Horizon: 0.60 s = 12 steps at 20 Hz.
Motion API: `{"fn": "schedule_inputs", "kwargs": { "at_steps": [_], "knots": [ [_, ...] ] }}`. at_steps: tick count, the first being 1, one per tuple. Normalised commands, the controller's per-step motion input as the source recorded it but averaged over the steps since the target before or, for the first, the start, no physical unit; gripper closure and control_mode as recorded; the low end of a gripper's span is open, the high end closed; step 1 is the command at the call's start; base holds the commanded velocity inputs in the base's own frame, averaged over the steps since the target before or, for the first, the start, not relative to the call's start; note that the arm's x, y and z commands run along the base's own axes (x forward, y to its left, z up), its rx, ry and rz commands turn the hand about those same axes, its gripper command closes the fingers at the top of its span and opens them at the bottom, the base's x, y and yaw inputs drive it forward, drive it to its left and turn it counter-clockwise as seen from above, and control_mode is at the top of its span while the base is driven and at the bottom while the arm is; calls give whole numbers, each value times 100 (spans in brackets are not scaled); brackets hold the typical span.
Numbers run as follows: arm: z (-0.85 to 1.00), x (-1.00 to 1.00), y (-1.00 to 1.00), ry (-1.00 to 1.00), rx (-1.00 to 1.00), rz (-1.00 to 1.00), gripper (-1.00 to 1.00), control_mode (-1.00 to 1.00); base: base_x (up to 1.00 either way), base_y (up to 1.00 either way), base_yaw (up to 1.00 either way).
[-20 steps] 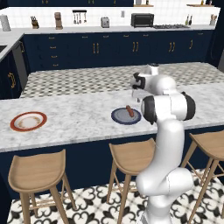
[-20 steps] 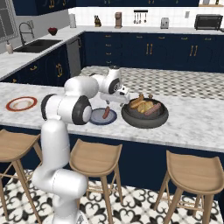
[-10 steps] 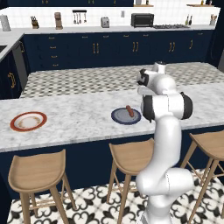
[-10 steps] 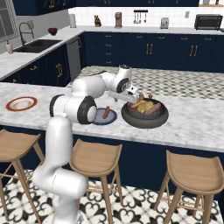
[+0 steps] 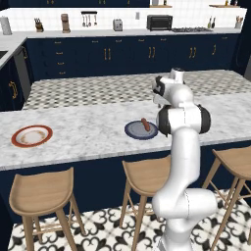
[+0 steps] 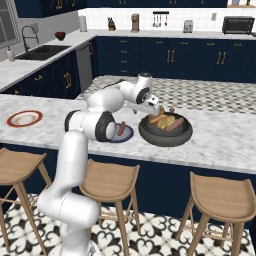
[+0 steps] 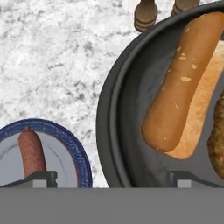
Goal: Place one bun and one sausage from the bowl on each plate.
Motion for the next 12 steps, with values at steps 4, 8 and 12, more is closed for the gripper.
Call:
{"fn": "schedule_inputs", "kwargs": {
  "at_steps": [4,8,12],
  "knots": [
    [-13,5,-40,0,0,0,-100,-100,0,0,0],
    [-10,0,-9,0,0,0,-100,-100,0,0,0],
    [0,0,0,0,0,0,-100,-100,0,0,0]
  ]
}}
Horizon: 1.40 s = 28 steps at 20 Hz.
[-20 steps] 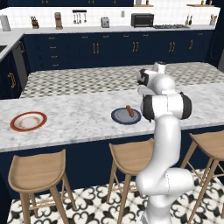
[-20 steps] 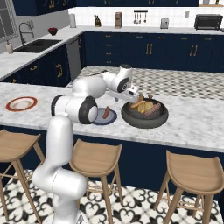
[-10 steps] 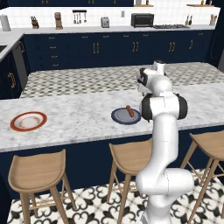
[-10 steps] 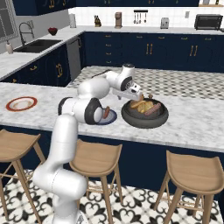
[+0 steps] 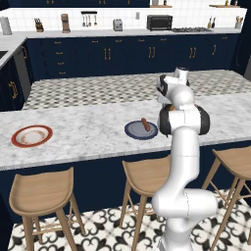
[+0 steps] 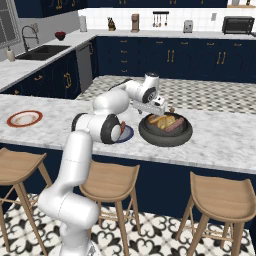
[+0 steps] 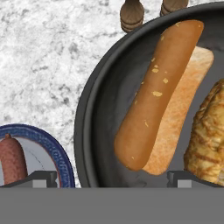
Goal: Place one bun and one sausage from the bowl on each plate.
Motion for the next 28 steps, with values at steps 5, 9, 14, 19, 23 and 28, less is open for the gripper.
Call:
{"fn": "schedule_inputs", "kwargs": {
  "at_steps": [5,9,14,19,23,28],
  "knots": [
    [0,0,0,0,0,0,-100,-100,0,0,0],
    [-2,7,-7,0,0,0,-100,-100,0,0,0],
    [-2,11,-20,0,0,0,-100,-100,0,0,0],
    [-1,9,0,0,0,0,-100,-100,0,0,0],
    [-9,10,0,0,0,0,-100,-100,0,0,0],
    [-11,4,0,0,0,0,-100,-100,0,0,0]
  ]
}}
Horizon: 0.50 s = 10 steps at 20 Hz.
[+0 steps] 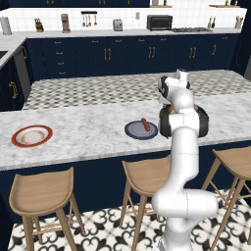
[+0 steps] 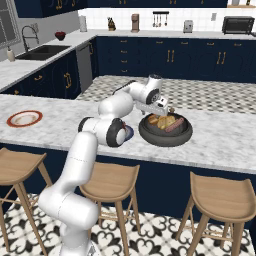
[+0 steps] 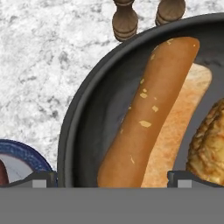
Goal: Place one bun and one sausage from the bowl on each plate.
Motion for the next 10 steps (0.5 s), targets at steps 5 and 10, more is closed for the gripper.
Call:
{"fn": "schedule_inputs", "kwargs": {
  "at_steps": [5,10],
  "knots": [
    [-17,0,0,0,0,-2,-100,-100,0,0,0],
    [-23,0,0,0,0,0,-100,-100,0,0,0]
  ]
}}
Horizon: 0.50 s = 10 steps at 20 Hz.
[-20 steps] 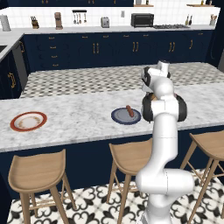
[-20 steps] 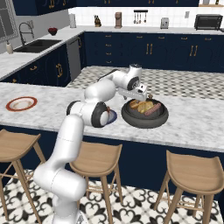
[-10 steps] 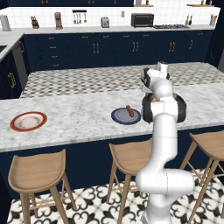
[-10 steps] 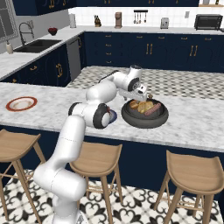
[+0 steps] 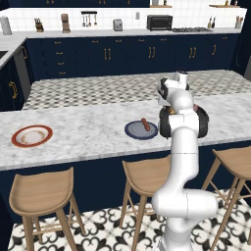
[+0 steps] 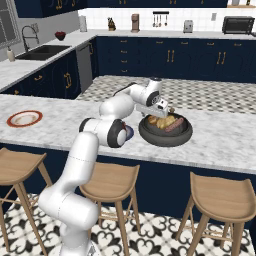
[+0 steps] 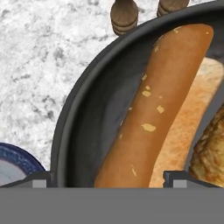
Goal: Place one bun and one sausage from the bowl on each plate.
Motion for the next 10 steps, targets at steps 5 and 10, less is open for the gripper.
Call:
{"fn": "schedule_inputs", "kwargs": {
  "at_steps": [5,10],
  "knots": [
    [-21,0,0,0,0,0,-100,-100,0,0,0],
    [0,3,0,0,0,-1,-100,-100,0,0,0]
  ]
}}
